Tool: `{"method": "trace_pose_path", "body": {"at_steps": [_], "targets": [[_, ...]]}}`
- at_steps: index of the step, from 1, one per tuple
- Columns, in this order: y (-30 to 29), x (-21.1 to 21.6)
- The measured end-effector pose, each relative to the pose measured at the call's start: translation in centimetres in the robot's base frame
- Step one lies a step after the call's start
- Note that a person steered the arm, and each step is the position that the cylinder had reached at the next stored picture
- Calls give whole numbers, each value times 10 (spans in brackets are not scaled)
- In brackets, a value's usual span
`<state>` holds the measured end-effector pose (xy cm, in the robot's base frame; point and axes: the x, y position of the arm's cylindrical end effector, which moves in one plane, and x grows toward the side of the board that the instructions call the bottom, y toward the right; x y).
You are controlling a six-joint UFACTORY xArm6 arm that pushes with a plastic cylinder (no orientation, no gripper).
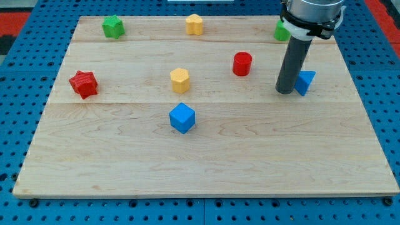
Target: Move both the blue blocks diagonal to each other
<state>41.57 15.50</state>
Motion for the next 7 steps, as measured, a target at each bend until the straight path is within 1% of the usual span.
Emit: {"method": "trace_pose_path", "body": {"at_steps": [1,2,3,4,5,6,7], "targets": [[0,7],[-8,35],[-28,45],[-37,45],[-88,57],[-115,58],[-108,-4]]}}
